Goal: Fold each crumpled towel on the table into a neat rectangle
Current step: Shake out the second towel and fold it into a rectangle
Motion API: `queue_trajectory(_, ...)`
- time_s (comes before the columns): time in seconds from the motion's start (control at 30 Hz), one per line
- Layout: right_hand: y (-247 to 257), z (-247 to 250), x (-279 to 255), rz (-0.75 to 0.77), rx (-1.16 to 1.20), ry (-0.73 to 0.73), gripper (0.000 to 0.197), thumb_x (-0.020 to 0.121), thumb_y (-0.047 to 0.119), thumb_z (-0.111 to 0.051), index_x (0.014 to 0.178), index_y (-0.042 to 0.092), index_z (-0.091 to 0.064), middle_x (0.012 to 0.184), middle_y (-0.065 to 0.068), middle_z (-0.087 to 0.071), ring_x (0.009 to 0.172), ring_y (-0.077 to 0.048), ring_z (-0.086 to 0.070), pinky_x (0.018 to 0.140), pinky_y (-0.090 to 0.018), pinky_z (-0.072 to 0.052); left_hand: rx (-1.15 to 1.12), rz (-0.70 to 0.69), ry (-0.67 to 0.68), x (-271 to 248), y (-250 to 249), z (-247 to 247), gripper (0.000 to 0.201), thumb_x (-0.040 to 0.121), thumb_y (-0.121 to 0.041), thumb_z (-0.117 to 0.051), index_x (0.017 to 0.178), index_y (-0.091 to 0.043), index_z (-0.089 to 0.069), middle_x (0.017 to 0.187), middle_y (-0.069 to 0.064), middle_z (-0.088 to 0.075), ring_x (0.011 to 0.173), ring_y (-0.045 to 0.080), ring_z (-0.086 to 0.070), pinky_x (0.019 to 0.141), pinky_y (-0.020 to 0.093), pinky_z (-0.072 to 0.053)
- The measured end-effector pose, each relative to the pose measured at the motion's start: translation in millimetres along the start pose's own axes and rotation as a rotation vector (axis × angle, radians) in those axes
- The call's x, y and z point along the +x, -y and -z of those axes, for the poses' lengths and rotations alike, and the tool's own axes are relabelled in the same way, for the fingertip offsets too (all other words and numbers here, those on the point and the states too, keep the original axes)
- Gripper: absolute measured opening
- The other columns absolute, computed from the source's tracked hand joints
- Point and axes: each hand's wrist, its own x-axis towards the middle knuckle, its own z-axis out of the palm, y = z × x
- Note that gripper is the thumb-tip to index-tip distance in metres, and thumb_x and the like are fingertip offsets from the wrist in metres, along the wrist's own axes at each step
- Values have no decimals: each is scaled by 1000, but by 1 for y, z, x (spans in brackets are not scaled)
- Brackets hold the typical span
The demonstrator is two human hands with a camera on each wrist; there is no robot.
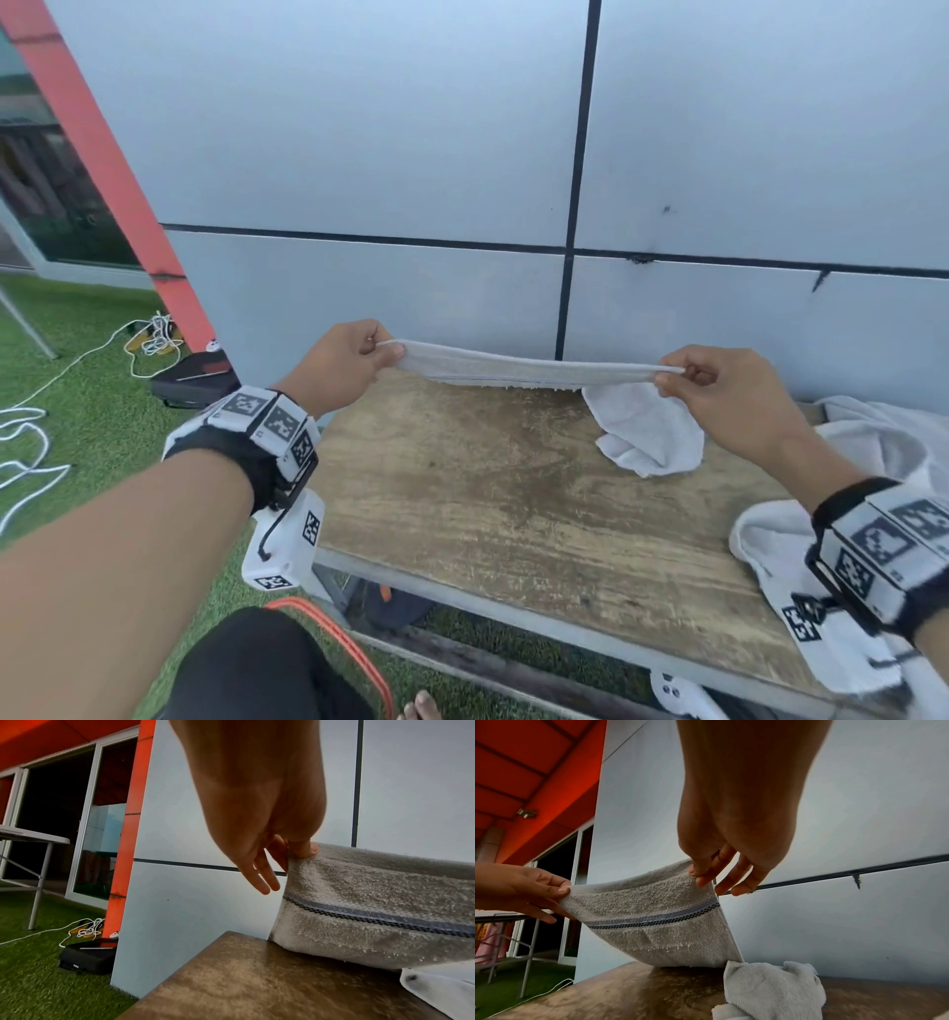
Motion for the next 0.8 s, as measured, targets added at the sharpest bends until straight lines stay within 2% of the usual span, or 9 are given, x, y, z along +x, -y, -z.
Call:
queue_trajectory(0.1,6,9,-25,31,15,-24,4,91,22,-72,93,21,-75,89,7,-70,84,-7,-63,75,-15,-40,-10,-62,-54,-25,-3,0,27,100,-26,-60,84,-5,-57,82,28,-65,63,11,-53,68,37,-56)
queue_trajectory(0.17,9,14,-40,52,71,-48,8,92,22,-71,97,17,-75,102,2,-66,94,-12,-61,82,-20,-40,2,-80,-88,-40,-5,-2,27,101,-24,-58,86,-2,-56,74,17,-60,43,1,-37,45,18,-36)
queue_trajectory(0.23,10,17,-54,69,119,-27,9,96,21,-66,95,14,-73,98,-1,-68,91,-14,-60,80,-24,-41,2,-78,-99,-52,-4,-5,27,102,-24,-56,89,0,-57,73,11,-59,42,2,-36,45,18,-32)
queue_trajectory(0.33,7,18,-71,99,144,66,15,100,18,-58,89,12,-66,84,-12,-71,76,-18,-55,70,-29,-38,-25,-73,-41,-70,2,-11,26,103,-25,-53,88,-4,-57,77,13,-64,64,17,-53,64,35,-47)
queue_trajectory(0.43,1,20,-84,98,129,146,14,101,19,-58,90,16,-66,88,-19,-71,76,-31,-60,76,-35,-43,-28,-18,86,-86,8,-15,27,104,-28,-51,86,-9,-58,89,15,-71,77,24,-65,82,54,-58)
queue_trajectory(0.5,-2,24,-91,68,150,207,14,101,22,-58,92,17,-67,89,-17,-73,87,-39,-67,83,-44,-52,4,41,189,-95,10,-17,32,104,-31,-51,96,-2,-61,97,19,-72,87,28,-70,85,52,-59)
queue_trajectory(0.6,-1,33,-103,-42,232,402,18,101,30,-58,90,21,-70,92,-7,-77,88,-39,-70,80,-46,-55,-40,165,352,-104,11,-17,35,104,-30,-51,102,4,-59,99,16,-71,84,21,-70,75,37,-60)
queue_trajectory(0.7,1,40,-109,-199,307,650,18,101,27,-57,97,16,-69,96,-15,-75,76,-37,-69,78,-52,-57,-151,289,569,-113,5,-15,24,104,-23,-51,91,-6,-63,79,2,-68,63,11,-66,53,21,-52)
queue_trajectory(0.8,3,41,-109,-319,347,816,22,102,22,-54,115,9,-65,97,-17,-76,67,-30,-72,63,-40,-61,-244,336,652,-116,-2,-17,27,105,-17,-49,82,-10,-63,64,-4,-66,48,7,-60,43,16,-45)
